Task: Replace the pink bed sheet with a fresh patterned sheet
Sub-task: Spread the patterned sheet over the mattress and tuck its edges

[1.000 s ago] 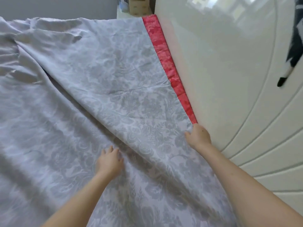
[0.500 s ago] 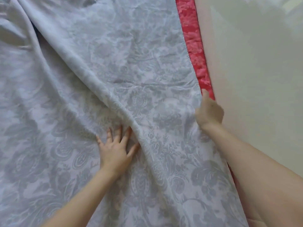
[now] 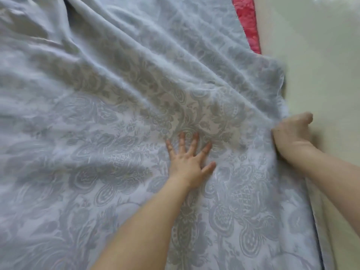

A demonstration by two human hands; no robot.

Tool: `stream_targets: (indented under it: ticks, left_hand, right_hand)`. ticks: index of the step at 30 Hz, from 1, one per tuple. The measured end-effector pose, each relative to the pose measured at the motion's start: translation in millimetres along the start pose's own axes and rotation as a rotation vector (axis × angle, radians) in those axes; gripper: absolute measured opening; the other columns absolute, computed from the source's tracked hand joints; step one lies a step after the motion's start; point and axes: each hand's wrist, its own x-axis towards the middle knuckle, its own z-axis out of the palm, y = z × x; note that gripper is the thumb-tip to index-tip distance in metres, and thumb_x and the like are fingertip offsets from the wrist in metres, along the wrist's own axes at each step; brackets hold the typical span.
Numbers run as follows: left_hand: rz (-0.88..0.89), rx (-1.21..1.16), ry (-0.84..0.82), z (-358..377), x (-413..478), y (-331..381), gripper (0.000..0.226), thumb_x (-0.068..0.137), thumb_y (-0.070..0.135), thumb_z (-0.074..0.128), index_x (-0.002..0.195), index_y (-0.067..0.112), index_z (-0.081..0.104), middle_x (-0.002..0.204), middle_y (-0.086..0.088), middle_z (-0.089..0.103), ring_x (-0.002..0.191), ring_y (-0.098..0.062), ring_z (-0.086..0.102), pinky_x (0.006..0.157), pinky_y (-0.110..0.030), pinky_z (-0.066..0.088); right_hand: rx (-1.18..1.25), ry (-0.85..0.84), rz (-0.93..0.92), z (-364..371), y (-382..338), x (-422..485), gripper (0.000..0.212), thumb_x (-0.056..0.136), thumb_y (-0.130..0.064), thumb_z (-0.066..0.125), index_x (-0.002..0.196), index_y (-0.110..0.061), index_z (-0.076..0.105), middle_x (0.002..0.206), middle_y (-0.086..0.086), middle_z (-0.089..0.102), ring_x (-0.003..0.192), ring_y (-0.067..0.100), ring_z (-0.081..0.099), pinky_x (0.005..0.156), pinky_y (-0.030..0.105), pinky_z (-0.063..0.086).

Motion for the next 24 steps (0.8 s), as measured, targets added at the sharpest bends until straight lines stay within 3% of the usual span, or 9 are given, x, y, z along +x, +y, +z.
stream_targets:
  ticks: [3, 6, 8, 10, 12, 13, 16, 20, 24]
  left_hand:
    - [0.026, -0.227, -0.092, -17.5, 1.1, -5.6, 0.054, 0.095, 0.060, 0.022, 0.146, 0.047, 0.013, 0.158, 0.008, -0.009, 0.142, -0.028, -0.022, 0.106, -0.062, -0.019]
    - [-0.004, -0.785, 0.002, -41.1, -19.4, -17.4, 0.039, 0.100, 0.040, 0.034, 0.138, 0.034, 0.044, 0.154, 0.011, 0.024, 0.146, -0.015, 0.006, 0.118, -0.046, 0.001]
    - [-0.072, -0.775, 0.137, -46.6, -55.3, -41.4, 0.038, 0.100, 0.036, 0.038, 0.138, 0.032, 0.045, 0.153, 0.009, 0.027, 0.145, -0.014, 0.011, 0.118, -0.042, 0.006]
    - [-0.166, -0.449, 0.144, -41.9, -101.9, -79.9, 0.042, 0.100, 0.039, 0.034, 0.142, 0.035, 0.037, 0.156, 0.007, 0.019, 0.146, -0.019, 0.007, 0.116, -0.048, 0.000]
    - [-0.281, -0.124, -0.007, -28.9, -150.8, -118.7, 0.047, 0.101, 0.044, 0.025, 0.147, 0.038, 0.022, 0.159, 0.005, 0.005, 0.146, -0.026, -0.001, 0.113, -0.056, -0.002]
    - [-0.344, -0.028, -0.074, -24.9, -179.2, -143.4, 0.049, 0.100, 0.045, 0.022, 0.148, 0.038, 0.015, 0.159, 0.003, -0.002, 0.146, -0.028, -0.004, 0.112, -0.059, -0.001]
    - [-0.519, -0.004, -0.204, -8.9, -250.5, -188.4, 0.054, 0.099, 0.048, 0.019, 0.149, 0.038, 0.002, 0.159, 0.004, -0.010, 0.146, -0.023, -0.009, 0.111, -0.060, 0.006]
    - [-0.592, -0.006, -0.307, -12.5, -337.5, -210.7, 0.054, 0.100, 0.045, 0.022, 0.150, 0.036, 0.004, 0.159, 0.003, -0.006, 0.146, -0.025, -0.005, 0.109, -0.060, 0.017]
    - [-0.697, -0.096, -0.436, -18.6, -432.3, -218.5, 0.050, 0.100, 0.040, 0.027, 0.148, 0.034, 0.016, 0.158, 0.000, 0.010, 0.143, -0.032, 0.010, 0.107, -0.063, 0.022]
  right_hand:
    - [0.049, -0.026, 0.078, -24.8, -20.4, -23.8, 0.047, 0.095, -0.014, 0.024, 0.136, -0.024, 0.045, 0.138, 0.009, 0.043, 0.123, 0.031, 0.041, 0.103, 0.042, 0.028]
    - [0.558, 0.406, -0.031, -52.4, -51.1, -66.7, 0.051, 0.090, -0.012, 0.029, 0.138, -0.015, 0.046, 0.139, 0.029, 0.040, 0.126, 0.049, 0.036, 0.109, 0.060, 0.007]
    - [0.727, 0.617, -0.279, -57.8, -76.1, -98.5, 0.050, 0.091, -0.033, 0.033, 0.133, -0.017, 0.054, 0.134, 0.031, 0.047, 0.123, 0.050, 0.042, 0.105, 0.066, 0.012]
    - [0.654, 0.277, -0.434, -25.6, -87.3, -118.0, 0.070, 0.088, -0.067, 0.009, 0.141, -0.034, 0.042, 0.146, 0.018, 0.040, 0.133, 0.041, 0.037, 0.105, 0.066, 0.020]
    - [0.667, -0.237, -0.264, 23.9, -68.0, -129.0, 0.101, 0.064, -0.093, -0.001, 0.149, -0.041, 0.012, 0.157, 0.007, 0.017, 0.143, 0.034, 0.017, 0.111, 0.060, 0.017]
    - [0.668, -0.325, -0.167, 39.5, -60.6, -132.0, 0.119, 0.047, -0.100, -0.006, 0.149, -0.040, 0.006, 0.158, 0.008, 0.013, 0.142, 0.037, 0.015, 0.111, 0.059, 0.019]
    - [0.653, -0.437, -0.146, 49.4, -60.0, -128.7, 0.140, 0.022, -0.095, -0.018, 0.148, -0.041, 0.009, 0.154, 0.010, 0.025, 0.135, 0.034, 0.034, 0.105, 0.053, 0.035]
    - [0.647, -0.382, -0.296, -91.0, -42.9, -225.8, 0.085, 0.076, -0.084, 0.011, 0.149, -0.042, 0.007, 0.152, 0.000, 0.032, 0.132, 0.028, 0.040, 0.104, 0.054, 0.035]
    - [0.763, -0.313, -0.489, -168.1, -51.1, -299.1, 0.070, 0.088, -0.071, 0.023, 0.149, -0.042, 0.006, 0.150, -0.001, 0.035, 0.129, 0.024, 0.044, 0.103, 0.050, 0.039]
